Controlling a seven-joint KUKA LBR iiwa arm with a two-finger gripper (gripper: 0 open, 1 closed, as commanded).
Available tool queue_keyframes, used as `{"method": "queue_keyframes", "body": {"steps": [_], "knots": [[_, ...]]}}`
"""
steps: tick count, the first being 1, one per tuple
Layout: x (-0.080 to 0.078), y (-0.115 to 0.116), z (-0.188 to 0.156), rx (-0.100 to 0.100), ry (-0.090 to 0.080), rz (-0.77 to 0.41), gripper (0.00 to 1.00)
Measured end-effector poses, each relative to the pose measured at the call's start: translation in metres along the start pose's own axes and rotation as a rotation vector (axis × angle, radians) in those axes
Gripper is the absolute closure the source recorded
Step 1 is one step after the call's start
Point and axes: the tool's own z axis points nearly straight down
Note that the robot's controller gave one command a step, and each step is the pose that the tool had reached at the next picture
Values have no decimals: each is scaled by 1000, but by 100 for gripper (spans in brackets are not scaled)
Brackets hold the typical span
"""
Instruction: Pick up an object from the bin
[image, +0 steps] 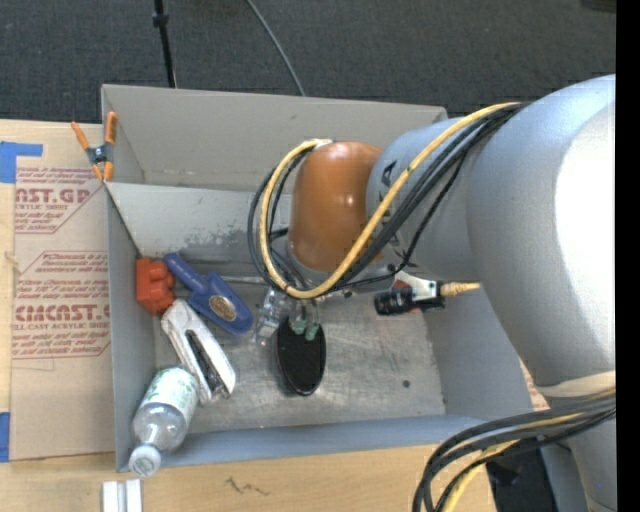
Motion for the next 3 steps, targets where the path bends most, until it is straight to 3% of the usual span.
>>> {"method": "queue_keyframes", "body": {"steps": [3], "knots": [[0,1,-28,0,0,-1,100]]}}
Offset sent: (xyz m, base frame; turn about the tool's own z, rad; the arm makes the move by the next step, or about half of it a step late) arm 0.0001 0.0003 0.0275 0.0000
